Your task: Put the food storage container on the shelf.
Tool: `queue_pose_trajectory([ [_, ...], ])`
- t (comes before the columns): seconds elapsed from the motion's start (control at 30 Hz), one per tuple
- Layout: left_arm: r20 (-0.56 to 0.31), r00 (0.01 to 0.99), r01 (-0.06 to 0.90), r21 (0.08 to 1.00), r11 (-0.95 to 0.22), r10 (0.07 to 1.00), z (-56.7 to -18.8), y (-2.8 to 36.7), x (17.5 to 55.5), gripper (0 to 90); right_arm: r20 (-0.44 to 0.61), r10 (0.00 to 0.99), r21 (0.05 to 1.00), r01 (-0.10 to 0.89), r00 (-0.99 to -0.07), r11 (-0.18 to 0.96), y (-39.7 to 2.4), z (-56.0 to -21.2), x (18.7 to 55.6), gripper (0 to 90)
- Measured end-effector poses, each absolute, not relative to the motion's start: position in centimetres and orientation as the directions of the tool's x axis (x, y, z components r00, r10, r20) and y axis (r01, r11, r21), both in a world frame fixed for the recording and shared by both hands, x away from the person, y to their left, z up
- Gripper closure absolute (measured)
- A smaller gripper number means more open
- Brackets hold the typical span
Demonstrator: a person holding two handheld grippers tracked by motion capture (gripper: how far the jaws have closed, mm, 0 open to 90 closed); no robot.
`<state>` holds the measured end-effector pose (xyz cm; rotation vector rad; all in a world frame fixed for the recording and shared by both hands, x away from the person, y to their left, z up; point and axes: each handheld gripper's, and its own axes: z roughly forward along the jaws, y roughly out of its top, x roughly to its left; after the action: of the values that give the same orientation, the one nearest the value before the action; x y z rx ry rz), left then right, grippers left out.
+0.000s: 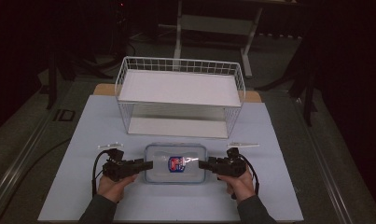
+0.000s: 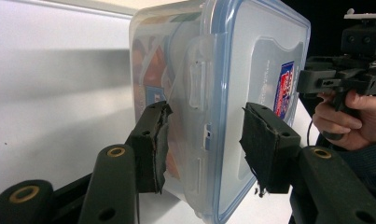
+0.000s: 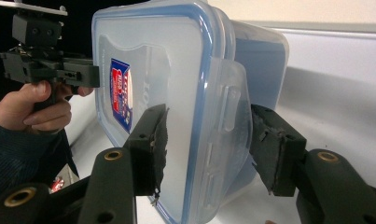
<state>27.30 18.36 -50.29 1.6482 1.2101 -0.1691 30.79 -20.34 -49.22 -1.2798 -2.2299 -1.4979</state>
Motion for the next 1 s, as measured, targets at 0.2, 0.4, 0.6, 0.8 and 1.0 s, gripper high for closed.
queue_pose_trajectory([
  [0.2,-0.604,0.495,0.747,0.663,0.049,0.625,-49.8,18.4,27.1,51.5,0.528,0.557,0.709,0.694,-0.641,0.126,-20.3,-48.7,30.6,48.3],
  [0.4,-0.583,0.512,0.724,0.688,0.048,0.631,-49.3,18.4,27.0,51.5,0.508,0.556,0.732,0.67,-0.658,0.123,-20.2,-48.3,30.5,48.3],
  [0.6,-0.567,0.526,0.703,0.709,0.051,0.633,-48.8,18.4,27.0,51.5,0.492,0.556,0.75,0.65,-0.67,0.119,-20.2,-47.8,30.4,48.3],
  [0.8,-0.552,0.543,0.679,0.732,0.056,0.633,-48.2,18.4,26.9,51.5,0.468,0.556,0.774,0.622,-0.687,0.119,-20.2,-47.1,30.3,48.4],
  [1.0,-0.53,0.564,0.651,0.757,0.054,0.634,-47.3,18.4,26.7,51.5,0.442,0.555,0.796,0.593,-0.705,0.12,-20.2,-46.2,30.1,48.4],
])
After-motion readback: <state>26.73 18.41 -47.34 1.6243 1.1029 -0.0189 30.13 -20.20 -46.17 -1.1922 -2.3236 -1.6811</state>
